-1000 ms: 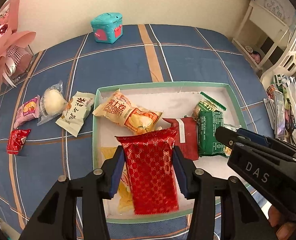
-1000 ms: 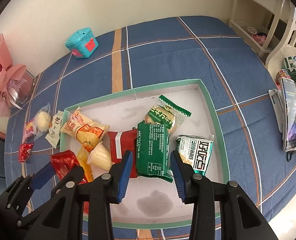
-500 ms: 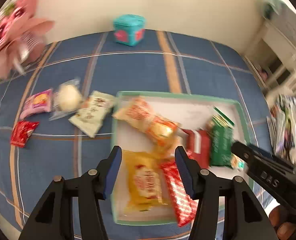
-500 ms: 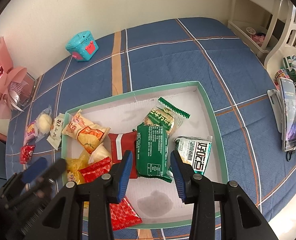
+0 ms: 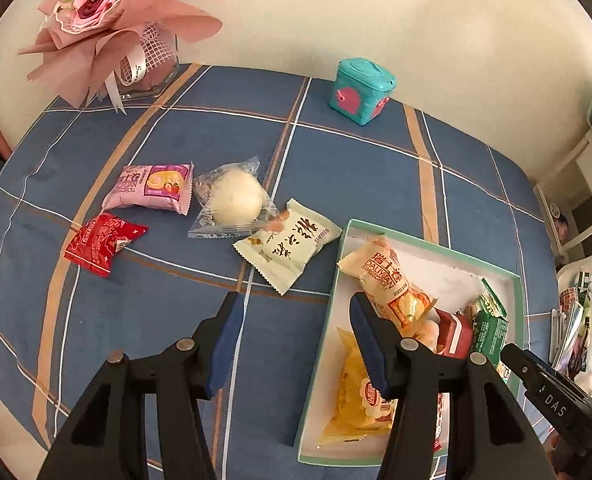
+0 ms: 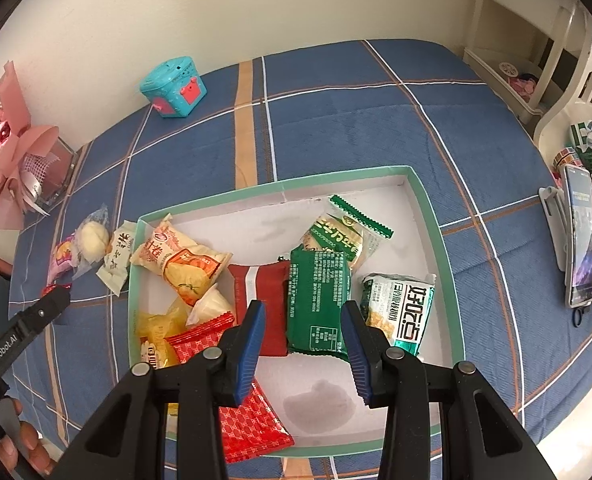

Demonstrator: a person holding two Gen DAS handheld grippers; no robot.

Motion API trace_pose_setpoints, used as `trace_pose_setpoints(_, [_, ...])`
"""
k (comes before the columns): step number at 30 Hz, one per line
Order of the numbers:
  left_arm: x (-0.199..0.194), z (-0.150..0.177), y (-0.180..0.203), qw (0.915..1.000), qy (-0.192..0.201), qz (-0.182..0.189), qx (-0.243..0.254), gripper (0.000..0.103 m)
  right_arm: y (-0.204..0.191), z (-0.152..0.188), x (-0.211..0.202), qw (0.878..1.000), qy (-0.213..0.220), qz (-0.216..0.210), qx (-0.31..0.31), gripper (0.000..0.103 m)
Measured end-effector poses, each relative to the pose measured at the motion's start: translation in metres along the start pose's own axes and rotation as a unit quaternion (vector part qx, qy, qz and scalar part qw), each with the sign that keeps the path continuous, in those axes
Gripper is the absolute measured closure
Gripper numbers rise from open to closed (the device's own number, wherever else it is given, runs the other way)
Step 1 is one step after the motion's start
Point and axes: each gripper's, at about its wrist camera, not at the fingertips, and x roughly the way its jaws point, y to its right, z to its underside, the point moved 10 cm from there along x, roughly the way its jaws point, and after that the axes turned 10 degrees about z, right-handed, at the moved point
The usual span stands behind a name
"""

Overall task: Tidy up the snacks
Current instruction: 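Withdraw both grippers from the tray back toward the remaining snacks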

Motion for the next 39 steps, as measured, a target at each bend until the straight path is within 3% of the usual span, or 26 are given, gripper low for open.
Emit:
trace_pose_setpoints(2, [0.0, -0.001, -0.001, 0.9999, 0.0, -0.01, 0.006, 0.027, -0.001, 0.0, 0.001, 1.0, 0.001, 0.0, 0.002, 0.048])
trace_pose_setpoints(3, [0.0, -0.001, -0.001, 0.9998, -0.001, -0.018, 0.011, 0.024, -0.001, -0.001, 0.001, 1.0, 0.004, 0.002, 0.002, 0.033])
trace_pose_setpoints(7, [0.0, -0.002, -0.002, 0.9991, 0.002, -0.032, 0.028, 0.017, -0.001, -0.004, -0.001, 1.0, 0.018, 0.005, -0.003, 0.019])
trace_pose_setpoints(13, [-0.001, -0.004, -0.004, 0.9984, 0.011, -0.041, 0.037, 0.015, -0.002, -0.006, -0.001, 1.0, 0.025, 0.007, -0.008, 0.002])
trace_pose_setpoints(14, [0.0, -0.005, -0.005, 0.9982, 0.013, -0.043, 0.039, 0.009, -0.002, -0.007, -0.002, 1.0, 0.028, 0.008, -0.009, 0.0])
trace_pose_setpoints(16, [-0.001, -0.006, -0.007, 0.9978, 0.018, -0.049, 0.04, 0.003, -0.003, -0.008, -0.003, 0.999, 0.035, 0.01, -0.011, 0.0])
trace_pose_setpoints(26, [-0.008, -0.015, -0.02, 0.996, 0.04, -0.061, 0.05, 0.002, -0.015, -0.011, -0.007, 0.998, 0.056, 0.019, -0.024, 0.0])
trace_pose_setpoints(39, [-0.022, -0.025, -0.068, 0.9967, 0.059, -0.056, 0.005, 0.002, -0.081, -0.002, -0.013, 0.995, 0.057, -0.008, -0.075, 0.0])
